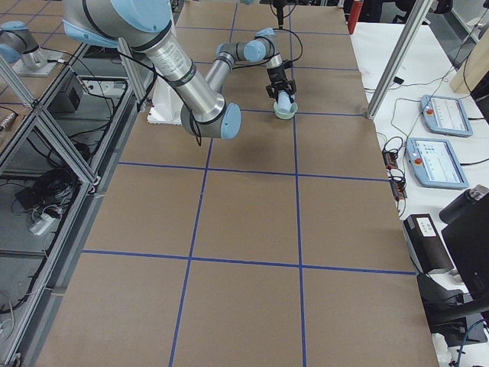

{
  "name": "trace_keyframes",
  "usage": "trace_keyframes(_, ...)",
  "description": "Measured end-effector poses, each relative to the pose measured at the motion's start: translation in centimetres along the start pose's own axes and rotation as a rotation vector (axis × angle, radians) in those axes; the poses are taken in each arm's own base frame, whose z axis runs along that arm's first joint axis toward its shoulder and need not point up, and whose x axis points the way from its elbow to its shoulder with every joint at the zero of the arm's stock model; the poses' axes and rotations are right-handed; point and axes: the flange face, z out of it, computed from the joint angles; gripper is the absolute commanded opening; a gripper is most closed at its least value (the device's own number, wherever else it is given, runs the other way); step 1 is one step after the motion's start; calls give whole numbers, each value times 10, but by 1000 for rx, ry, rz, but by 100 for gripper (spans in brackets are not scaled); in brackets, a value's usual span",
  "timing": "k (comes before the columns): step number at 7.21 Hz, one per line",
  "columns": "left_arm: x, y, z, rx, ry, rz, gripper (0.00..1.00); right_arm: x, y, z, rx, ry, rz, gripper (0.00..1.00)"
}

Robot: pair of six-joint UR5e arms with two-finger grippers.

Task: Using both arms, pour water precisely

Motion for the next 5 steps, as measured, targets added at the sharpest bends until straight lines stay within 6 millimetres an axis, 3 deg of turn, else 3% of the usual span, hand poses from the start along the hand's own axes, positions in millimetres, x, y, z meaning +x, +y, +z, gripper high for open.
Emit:
trace_keyframes(3,-4,-4,13,-1,0,1,100,-28,-10,-7,-97,123,-92,0)
trace_keyframes(5,-6,-5,16,0,1,0,100,-35,-9,-6,-125,175,-122,0)
